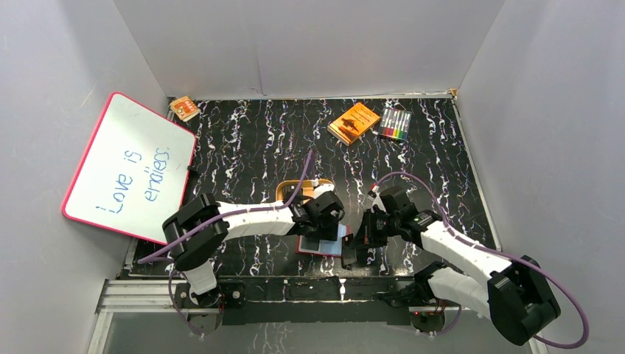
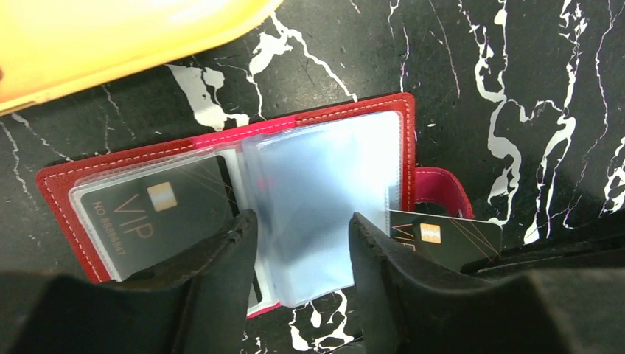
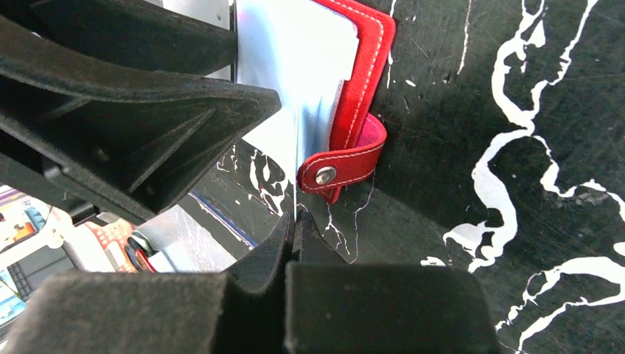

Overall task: Put the credit cards into the card holder
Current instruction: Turn over the card slot in the card holder.

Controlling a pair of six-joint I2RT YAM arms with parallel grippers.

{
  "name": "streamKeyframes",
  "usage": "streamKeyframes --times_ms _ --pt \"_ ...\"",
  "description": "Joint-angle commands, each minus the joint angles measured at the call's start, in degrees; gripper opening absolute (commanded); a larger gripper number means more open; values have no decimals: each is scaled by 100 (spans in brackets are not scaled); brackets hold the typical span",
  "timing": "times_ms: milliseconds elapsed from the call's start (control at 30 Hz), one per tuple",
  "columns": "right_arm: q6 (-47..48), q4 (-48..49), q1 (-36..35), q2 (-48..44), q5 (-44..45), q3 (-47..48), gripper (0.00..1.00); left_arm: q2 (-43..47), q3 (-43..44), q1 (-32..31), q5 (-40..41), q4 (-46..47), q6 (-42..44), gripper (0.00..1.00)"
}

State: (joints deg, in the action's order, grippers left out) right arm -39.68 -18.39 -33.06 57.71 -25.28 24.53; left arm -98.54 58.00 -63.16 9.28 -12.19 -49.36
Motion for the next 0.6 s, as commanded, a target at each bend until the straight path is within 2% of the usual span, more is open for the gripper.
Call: streamKeyframes --times_ms 0,200,367,567 --pt "121 403 13 127 -251 135 0 474 258 -21 182 -429 69 50" --pt "94 684 10 419 -491 274 0 797 312 -21 131 -482 52 60" --pt "71 859 8 570 -599 348 0 1015 345 -21 85 -591 -7 62" --pt "-136 1332 -4 737 -865 411 0 2021 -83 -26 752 -899 -261 62"
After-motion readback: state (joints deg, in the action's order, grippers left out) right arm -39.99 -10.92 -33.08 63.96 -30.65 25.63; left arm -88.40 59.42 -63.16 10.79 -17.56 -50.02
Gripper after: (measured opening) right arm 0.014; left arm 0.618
